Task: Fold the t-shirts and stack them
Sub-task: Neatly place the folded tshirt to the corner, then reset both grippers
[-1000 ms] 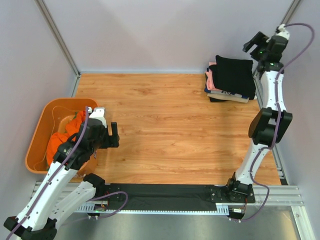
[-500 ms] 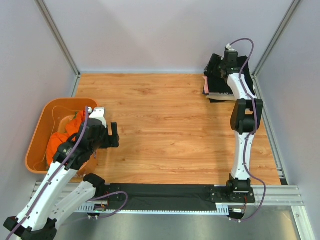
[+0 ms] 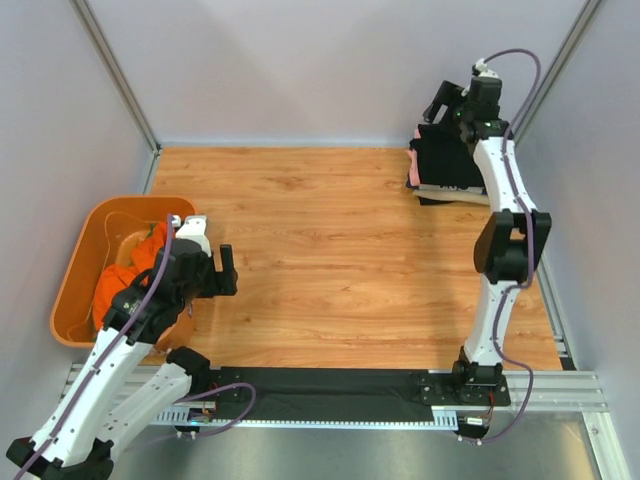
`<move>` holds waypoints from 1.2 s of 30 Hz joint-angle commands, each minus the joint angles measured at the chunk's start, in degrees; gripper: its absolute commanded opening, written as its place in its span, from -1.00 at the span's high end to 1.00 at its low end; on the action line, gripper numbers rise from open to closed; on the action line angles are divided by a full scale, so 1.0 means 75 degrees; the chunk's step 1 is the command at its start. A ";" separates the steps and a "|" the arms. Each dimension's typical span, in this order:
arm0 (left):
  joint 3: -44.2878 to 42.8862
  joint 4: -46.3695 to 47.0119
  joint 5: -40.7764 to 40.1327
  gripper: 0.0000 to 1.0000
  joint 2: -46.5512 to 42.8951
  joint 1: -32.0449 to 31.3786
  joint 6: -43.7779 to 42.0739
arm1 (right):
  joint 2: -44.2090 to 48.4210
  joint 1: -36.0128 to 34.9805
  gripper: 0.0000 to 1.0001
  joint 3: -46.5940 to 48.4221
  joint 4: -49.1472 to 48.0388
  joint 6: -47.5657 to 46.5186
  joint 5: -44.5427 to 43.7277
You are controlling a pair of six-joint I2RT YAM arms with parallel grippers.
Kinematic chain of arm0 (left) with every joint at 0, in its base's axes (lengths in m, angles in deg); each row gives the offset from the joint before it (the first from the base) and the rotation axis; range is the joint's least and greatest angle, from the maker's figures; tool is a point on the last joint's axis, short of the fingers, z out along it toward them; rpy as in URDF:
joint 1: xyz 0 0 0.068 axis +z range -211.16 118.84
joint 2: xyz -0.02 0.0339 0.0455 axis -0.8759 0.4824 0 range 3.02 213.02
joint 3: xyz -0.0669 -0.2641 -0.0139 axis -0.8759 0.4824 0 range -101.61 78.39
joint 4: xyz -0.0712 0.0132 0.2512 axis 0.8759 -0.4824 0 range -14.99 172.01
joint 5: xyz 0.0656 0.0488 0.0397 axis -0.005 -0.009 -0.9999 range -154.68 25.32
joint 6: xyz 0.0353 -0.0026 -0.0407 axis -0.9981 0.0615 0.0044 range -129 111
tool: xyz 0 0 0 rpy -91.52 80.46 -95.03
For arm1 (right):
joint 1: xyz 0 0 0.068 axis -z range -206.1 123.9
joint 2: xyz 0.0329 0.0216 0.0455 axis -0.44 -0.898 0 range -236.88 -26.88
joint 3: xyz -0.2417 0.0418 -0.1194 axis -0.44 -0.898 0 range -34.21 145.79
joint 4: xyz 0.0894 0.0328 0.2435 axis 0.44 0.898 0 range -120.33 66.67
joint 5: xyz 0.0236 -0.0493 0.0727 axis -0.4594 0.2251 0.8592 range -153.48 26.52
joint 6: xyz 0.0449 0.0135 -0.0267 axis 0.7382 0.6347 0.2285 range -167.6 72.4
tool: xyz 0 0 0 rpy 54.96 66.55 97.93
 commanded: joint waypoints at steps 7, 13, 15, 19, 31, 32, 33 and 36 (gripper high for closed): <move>-0.0043 0.0192 -0.0046 -0.84 -0.0129 0.0003 -0.0122 | 0.5991 -0.1366 -0.80 -0.5293 -0.1510 0.0755 0.0480; -0.0125 0.0122 -0.0245 -0.86 -0.0270 0.0015 -0.0123 | 0.8071 -0.3967 -0.80 -0.9620 -0.2529 0.1177 0.0176; -0.0149 0.0087 -0.0281 -0.86 -0.0305 0.0015 -0.0122 | 0.8611 -0.4878 -0.80 -1.0847 -0.3008 0.1563 0.0035; -0.0149 0.0040 -0.0514 -0.87 -0.0445 0.0015 -0.0041 | 0.9221 -0.5891 -0.79 -1.2827 -0.4309 0.2279 -0.0211; -0.0184 -0.0112 -0.1042 -0.89 -0.0493 0.0015 0.0217 | 0.8989 -0.6173 -0.82 -1.4054 -0.5671 0.2057 -0.0037; -0.0184 -0.0136 -0.1077 -0.89 -0.0504 0.0015 0.0218 | 0.8918 -0.6197 -0.80 -1.4031 -0.5741 0.2045 0.0092; -0.0184 -0.0136 -0.1101 -0.89 -0.0505 0.0015 0.0218 | 0.8859 -0.6185 -0.80 -1.4030 -0.5811 0.2034 0.0174; -0.0173 -0.0136 -0.1124 -0.89 -0.0458 0.0015 0.0206 | 0.8870 -0.6185 -0.80 -1.4100 -0.5882 0.2034 0.0175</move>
